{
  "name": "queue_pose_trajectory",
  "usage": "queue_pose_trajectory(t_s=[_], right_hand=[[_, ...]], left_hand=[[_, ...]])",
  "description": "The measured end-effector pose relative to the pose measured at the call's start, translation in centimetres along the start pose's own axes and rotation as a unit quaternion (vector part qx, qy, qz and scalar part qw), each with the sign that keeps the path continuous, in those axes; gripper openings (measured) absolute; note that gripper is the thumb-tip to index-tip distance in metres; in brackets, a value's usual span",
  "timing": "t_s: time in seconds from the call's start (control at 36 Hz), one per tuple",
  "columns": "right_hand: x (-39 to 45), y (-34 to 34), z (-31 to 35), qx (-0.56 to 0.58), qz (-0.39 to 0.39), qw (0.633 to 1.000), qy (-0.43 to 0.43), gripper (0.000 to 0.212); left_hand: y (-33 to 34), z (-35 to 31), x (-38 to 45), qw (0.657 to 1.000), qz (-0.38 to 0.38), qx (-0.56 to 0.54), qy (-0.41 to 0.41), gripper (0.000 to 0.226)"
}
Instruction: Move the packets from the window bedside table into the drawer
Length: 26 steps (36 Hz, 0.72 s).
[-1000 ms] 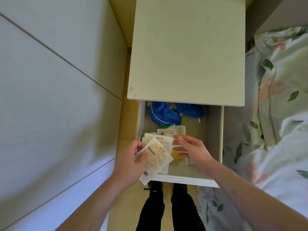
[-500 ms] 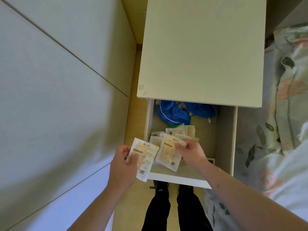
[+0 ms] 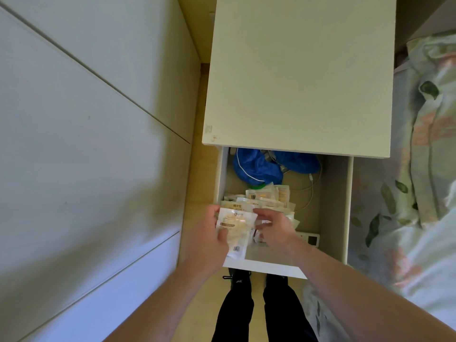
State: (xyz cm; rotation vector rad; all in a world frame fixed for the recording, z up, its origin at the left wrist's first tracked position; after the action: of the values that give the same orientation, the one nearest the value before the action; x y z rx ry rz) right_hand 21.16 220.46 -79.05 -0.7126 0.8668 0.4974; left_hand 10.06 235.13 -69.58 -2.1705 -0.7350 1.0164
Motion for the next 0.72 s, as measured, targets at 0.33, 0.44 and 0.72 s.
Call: queue_pose_trajectory(t_s=[0.33,0.44,0.72], right_hand=[[0.6,-6.3,-3.0,-0.114,-0.111,0.98,-0.124,0.039],[0.8,-7.1,-4.0,-0.174,-0.122,0.966,-0.145,0.05],[1.8,-7.4,-4.5,-0.206,-0.101,0.967,-0.112,0.073]], left_hand=[[4.6,-1.6,3.3,0.92,0.134,0.318,0.188,0.079],[5.6,-2.1,3.6,0.865,0.117,0.411,0.263,0.061],[6.3,-1.7,5.5,0.733,0.078,0.581,0.345,0.079]])
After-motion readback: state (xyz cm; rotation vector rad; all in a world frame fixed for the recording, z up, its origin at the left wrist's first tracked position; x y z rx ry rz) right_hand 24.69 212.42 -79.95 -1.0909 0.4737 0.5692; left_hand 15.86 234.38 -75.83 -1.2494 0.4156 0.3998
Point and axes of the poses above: each hand's wrist, its own x-axis towards the middle knuckle, its own y-axis out of the palm, z = x × y, the point moved 2 cm from there along x, towards the middle knuckle, and after that the axes turned 14 degrees about -z, right-handed, at the moved point
